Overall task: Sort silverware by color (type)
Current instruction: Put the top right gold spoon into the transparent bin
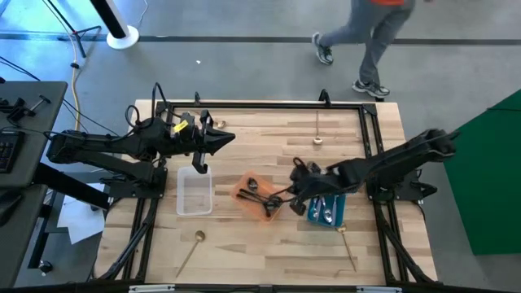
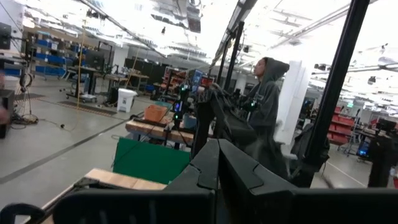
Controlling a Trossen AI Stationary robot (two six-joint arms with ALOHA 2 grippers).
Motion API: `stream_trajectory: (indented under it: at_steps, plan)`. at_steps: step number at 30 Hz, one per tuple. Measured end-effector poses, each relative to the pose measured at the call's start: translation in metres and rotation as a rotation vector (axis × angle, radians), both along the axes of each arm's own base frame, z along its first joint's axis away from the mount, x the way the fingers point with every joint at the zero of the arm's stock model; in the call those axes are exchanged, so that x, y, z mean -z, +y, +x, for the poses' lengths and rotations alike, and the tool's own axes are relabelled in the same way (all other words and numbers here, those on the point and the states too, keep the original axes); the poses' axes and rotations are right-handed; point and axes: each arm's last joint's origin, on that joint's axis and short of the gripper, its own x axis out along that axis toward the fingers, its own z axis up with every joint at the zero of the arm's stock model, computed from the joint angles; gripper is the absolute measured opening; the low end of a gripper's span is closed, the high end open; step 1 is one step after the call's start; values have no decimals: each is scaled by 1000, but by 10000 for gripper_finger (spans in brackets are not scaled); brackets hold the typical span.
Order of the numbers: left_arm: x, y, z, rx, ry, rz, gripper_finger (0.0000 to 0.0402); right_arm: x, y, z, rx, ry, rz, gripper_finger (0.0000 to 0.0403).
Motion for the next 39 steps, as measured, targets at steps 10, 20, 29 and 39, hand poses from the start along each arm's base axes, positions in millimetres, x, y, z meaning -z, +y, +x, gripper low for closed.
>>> stream_trajectory:
  at_steps: [10, 20, 29, 39]
  plan:
    - [2, 0, 1, -1, 23, 1, 0, -15, -22, -63, -63, -338, 5, 1]
    - [16, 0, 3, -6, 169, 3, 0, -31, -36, -81, -73, -768, -12, 0]
    - [56, -1, -16, 53, 85, -41, 0, -56, -35, -53, -87, -762, -152, 0]
    - [59, -1, -32, 39, 54, 11, 0, -43, -31, -32, -78, -702, -121, 0]
